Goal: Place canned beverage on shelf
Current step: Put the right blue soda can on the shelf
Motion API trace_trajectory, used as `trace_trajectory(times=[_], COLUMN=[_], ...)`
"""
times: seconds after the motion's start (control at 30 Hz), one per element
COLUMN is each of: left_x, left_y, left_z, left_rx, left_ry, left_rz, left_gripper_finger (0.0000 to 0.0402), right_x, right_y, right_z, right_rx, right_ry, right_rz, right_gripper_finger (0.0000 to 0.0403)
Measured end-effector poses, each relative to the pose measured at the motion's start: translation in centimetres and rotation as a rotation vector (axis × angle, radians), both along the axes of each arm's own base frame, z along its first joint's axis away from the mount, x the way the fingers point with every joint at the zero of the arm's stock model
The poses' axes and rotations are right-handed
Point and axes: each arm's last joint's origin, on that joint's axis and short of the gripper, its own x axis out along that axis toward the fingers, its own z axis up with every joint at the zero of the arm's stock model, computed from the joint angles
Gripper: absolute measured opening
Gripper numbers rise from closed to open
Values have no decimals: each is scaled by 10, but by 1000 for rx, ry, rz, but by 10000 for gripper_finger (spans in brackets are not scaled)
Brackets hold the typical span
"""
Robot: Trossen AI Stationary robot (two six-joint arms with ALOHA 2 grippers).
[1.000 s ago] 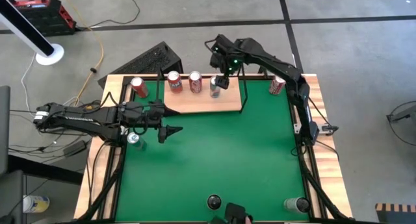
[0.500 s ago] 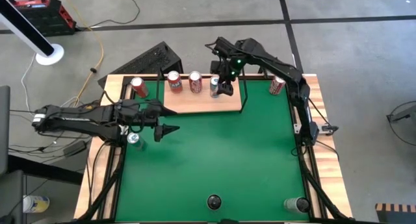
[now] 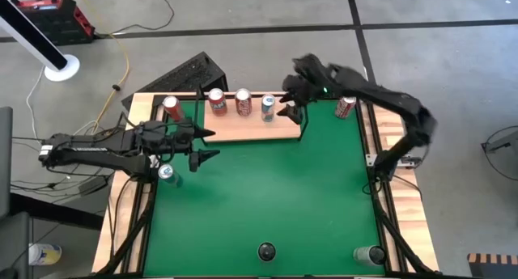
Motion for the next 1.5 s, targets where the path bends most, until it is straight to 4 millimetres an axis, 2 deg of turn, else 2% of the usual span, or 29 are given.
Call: trace_trajectory(times=[0.1,0.17,0.33,0.43,0.53,0.73,0.77,1.1,1.2,1.5], left_x=[0,0,0,0,0,0,0,0,0,0], left_y=[3,5,10,12,13,11,11,11,11,11], left_z=[0,-1,0,1,0,0,0,0,-1,-1], left_rx=[17,12,2,1,-7,-41,-44,-57,-68,-71], left_ry=[5,7,3,-7,-7,-12,-12,-13,-10,-8], left_rz=[12,12,4,4,7,-23,-23,-20,-24,-33], left_gripper_finger=[357,357,357,357,357,357,357,357,357,357], right_x=[-10,-14,-11,3,7,20,22,37,38,43], right_y=[2,4,10,10,6,-2,-3,-14,-16,-27], right_z=[-16,-21,-28,-37,-49,-70,-70,-69,-75,-76], right_rx=[16,26,18,-7,32,89,83,-17,-48,-95], right_ry=[-154,-198,-174,-170,-141,-93,-97,-43,41,115], right_rz=[-78,-68,-13,27,45,68,72,43,26,19], right_gripper_finger=[303,303,287,261,207,32,20,16,16,16])
